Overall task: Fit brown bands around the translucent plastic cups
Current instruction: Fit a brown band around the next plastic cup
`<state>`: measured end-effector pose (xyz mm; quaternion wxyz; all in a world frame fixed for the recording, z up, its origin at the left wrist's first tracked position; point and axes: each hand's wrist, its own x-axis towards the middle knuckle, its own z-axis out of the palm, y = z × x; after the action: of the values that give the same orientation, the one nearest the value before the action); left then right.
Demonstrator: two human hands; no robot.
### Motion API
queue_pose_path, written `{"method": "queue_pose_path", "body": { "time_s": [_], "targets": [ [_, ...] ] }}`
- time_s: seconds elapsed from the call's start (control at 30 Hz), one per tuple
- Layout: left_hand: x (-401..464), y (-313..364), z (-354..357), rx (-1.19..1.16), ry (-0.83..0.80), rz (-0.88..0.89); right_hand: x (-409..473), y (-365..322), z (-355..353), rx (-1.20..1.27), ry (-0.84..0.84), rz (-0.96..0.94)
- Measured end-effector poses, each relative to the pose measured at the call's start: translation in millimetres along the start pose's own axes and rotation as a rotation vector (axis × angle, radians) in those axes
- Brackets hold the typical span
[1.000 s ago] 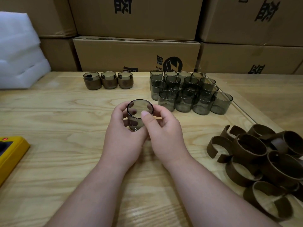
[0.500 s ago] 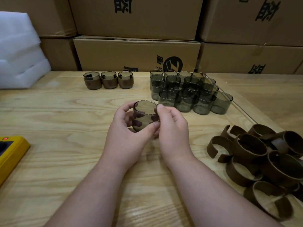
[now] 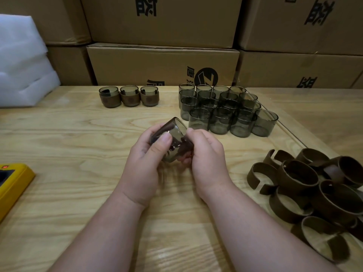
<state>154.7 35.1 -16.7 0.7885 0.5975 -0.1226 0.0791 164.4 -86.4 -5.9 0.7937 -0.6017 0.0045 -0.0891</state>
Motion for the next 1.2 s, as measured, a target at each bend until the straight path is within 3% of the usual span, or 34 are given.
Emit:
{"method": "queue_pose_path", "body": {
  "time_s": [0.43,0.87,1.2],
  "targets": [
    [3.2,-4.7,0.6,-0.039,0.046,-0.015,-0.5,2.5,3.6,-0.047,-0.021,-0.009],
    [5.0,-5.0,1.2,0.175,0.058,-0.046,-6.8,-4.4,4.8,-0.028,-0.078,-0.060],
    [6.6,-6.3,0.1,0.114,0.271,-0.016,-4.4,1.3,0.1,-0.063,-0.103,-0.084]
  ]
}}
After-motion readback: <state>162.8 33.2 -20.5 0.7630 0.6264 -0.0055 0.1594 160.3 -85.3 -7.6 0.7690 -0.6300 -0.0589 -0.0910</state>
